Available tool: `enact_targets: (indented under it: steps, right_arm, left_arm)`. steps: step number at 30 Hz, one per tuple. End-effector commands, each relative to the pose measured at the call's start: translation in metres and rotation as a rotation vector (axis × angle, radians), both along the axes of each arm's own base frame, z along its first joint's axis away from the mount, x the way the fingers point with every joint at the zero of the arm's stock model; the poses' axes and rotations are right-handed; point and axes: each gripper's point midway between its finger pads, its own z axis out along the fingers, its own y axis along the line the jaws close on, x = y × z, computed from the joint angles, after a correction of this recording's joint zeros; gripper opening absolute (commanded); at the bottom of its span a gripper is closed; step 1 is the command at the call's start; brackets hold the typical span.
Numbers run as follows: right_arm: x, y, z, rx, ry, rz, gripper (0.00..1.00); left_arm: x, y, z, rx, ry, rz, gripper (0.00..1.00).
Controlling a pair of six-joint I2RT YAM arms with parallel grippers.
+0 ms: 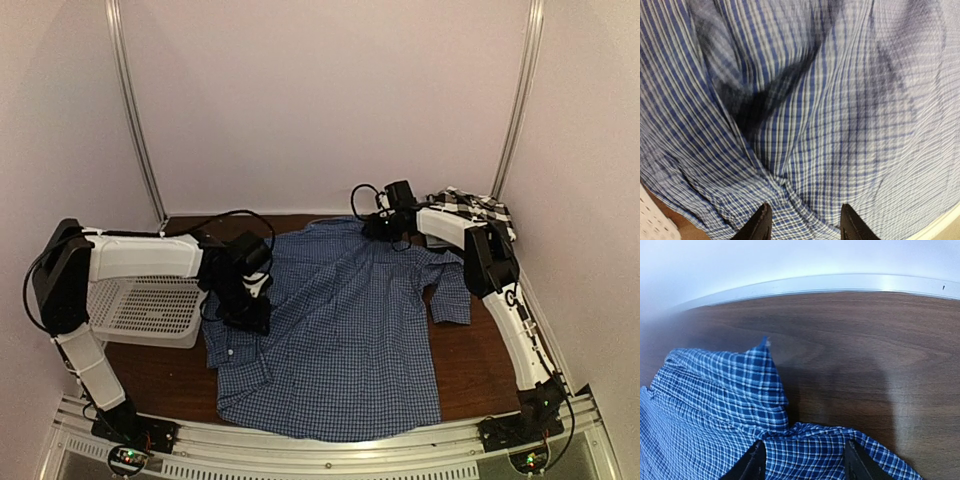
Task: Fold and stack the long sleeve shirts
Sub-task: Flatten out the crumpled shirt at the center of the board.
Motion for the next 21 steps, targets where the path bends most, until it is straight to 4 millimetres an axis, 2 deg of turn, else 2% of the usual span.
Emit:
enact_targets:
  steps: [1, 4, 6, 13, 17, 21]
  right_arm:
    - [-0.014, 0.002, 0.040, -0.051, -0.008, 0.016, 0.58]
    - [-0.026, 0.010, 0.073, -0.047, -0.036, 0.028, 0.63]
    - [-0.039, 0.014, 0.086, -0.053, -0.034, 0.029, 0.64]
    - [-0.108, 0.036, 0.115, -0.051, -0.031, 0.075, 0.65]
    - [-0.164, 0.046, 0.102, -0.060, 0.013, 0.116, 0.65]
    - [-0.214, 0.050, 0.085, -0.078, 0.062, 0.152, 0.64]
  left_arm:
    - [0.072, -0.001, 0.058, -0.015, -0.209, 0.131, 0.48]
    - [0.112, 0.004, 0.069, -0.039, -0.268, 0.178, 0.47]
    - [0.135, 0.011, 0.053, -0.018, -0.258, 0.199, 0.46]
    - [0.198, 0.004, 0.014, -0.014, -0.280, 0.173, 0.45]
    - [0.214, 0.009, -0.007, 0.013, -0.271, 0.174, 0.45]
    - [0.218, 0.030, -0.028, 0.053, -0.240, 0.208, 0.45]
